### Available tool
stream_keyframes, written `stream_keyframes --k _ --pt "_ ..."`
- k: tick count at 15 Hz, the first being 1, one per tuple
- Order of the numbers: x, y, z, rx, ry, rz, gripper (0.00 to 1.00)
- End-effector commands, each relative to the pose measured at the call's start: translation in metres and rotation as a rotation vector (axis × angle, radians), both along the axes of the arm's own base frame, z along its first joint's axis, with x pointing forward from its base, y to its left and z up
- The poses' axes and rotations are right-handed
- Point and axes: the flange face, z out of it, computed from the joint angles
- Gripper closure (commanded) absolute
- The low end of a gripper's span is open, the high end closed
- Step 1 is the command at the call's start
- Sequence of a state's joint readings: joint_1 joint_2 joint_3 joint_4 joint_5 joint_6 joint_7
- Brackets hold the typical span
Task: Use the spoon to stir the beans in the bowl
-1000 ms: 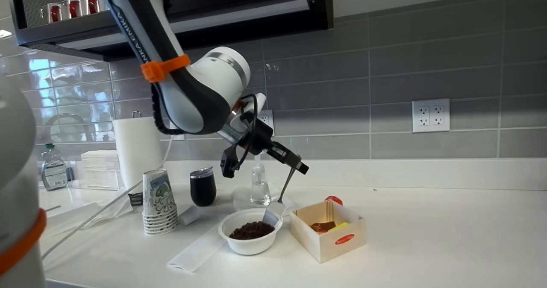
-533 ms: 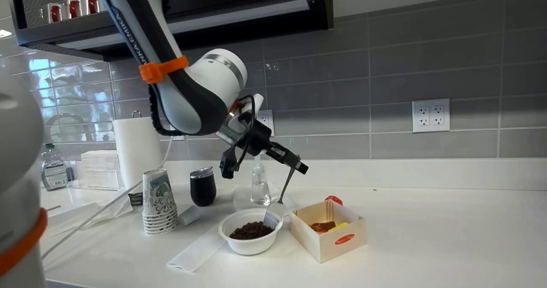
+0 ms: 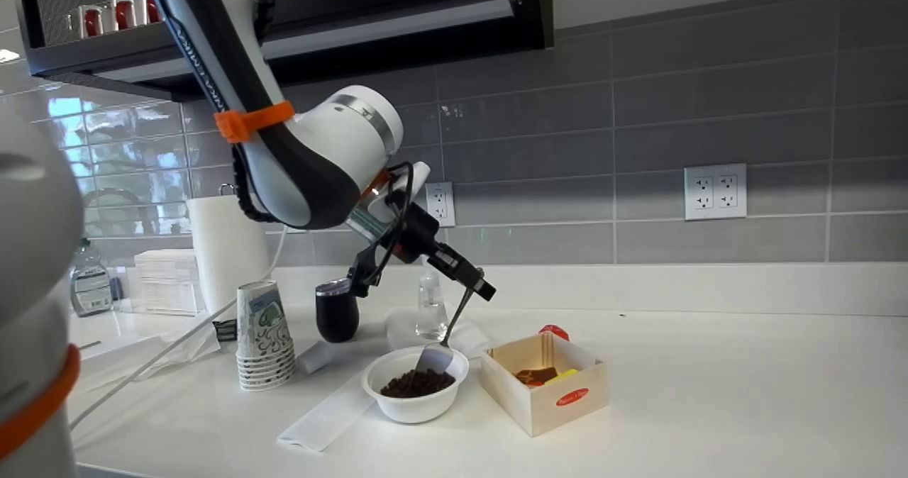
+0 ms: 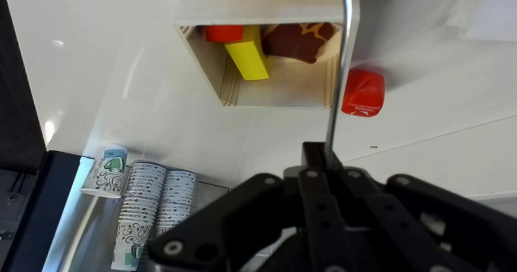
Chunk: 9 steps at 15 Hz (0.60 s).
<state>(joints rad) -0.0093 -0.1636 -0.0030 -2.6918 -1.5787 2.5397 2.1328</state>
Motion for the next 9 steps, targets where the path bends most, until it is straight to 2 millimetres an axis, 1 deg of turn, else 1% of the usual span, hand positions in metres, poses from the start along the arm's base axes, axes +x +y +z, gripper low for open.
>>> stream_keyframes --k 1,9 --pt "-0.004 0.009 0.006 0.041 0.007 0.001 0.99" --pt "-0.002 0.024 0.015 0.042 -0.077 0.031 0.99"
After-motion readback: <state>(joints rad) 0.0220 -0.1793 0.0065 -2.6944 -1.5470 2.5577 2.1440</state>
